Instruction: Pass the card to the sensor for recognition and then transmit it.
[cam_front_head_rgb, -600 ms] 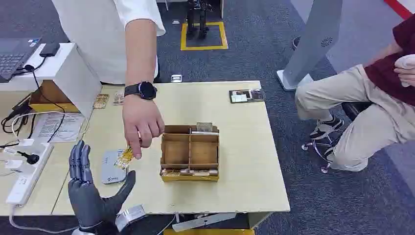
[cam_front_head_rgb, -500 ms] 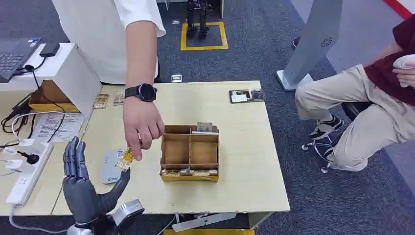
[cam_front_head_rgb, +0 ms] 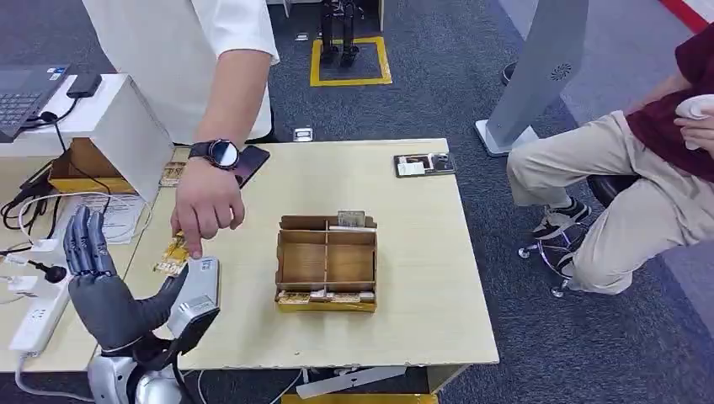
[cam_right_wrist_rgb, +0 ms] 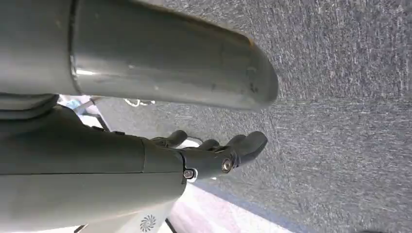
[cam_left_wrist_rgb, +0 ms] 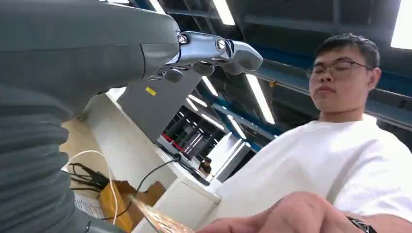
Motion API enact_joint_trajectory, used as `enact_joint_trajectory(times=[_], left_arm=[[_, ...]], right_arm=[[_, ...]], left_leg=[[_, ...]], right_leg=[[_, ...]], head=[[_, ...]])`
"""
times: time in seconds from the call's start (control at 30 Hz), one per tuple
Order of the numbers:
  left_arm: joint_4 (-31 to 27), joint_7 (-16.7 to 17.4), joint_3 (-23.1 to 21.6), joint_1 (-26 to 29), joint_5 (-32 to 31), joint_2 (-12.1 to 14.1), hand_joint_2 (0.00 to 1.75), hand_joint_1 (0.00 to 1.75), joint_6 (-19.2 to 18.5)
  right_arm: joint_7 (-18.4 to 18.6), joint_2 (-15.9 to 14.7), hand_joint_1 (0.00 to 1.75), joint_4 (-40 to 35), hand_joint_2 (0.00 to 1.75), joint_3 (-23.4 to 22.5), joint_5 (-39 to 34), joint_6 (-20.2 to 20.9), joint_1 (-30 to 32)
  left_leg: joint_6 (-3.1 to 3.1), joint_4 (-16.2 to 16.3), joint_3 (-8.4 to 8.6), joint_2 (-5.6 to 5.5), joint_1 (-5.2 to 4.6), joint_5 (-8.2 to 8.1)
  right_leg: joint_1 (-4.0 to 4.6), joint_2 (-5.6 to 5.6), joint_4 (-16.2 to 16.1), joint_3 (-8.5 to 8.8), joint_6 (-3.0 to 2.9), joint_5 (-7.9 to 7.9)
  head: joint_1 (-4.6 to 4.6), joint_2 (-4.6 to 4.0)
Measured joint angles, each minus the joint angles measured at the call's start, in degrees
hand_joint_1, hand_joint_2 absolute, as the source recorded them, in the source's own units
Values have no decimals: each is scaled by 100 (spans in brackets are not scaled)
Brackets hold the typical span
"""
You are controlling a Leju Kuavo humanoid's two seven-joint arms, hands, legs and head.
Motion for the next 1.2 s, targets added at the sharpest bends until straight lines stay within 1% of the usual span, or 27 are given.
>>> enact_joint_trajectory(times=[0.4, 0.43, 0.77, 1.2], left_arm=[[70, -11, 63, -43, 214, 0, 175, 0, 0], [70, -11, 63, -43, 201, 0, 175, 175, 0], [70, -46, 63, -43, -260, 0, 175, 175, 0], [70, -50, 63, -43, -407, 0, 175, 175, 0]], right_arm=[[2, -11, 0, 15, 0, 39, -13, -2, -4], [2, -11, 0, 15, 0, 39, -13, -2, -5], [0, -13, 0, 17, 0, 70, -63, 2, -5], [0, -17, 0, 20, 0, 72, -70, 17, -7]], left_leg=[[0, 0, -1, 1, 0, 0], [0, 0, -1, 1, 0, 0], [0, 0, 0, 2, 0, 0], [0, 0, 0, 3, 0, 0]], right_leg=[[0, 3, 0, -2, 0, 0], [0, 3, 0, -2, 0, 0], [0, 4, 0, -2, 0, 0], [0, 4, 0, -2, 0, 0]], head=[[0, 0], [0, 0], [0, 0], [0, 0]])
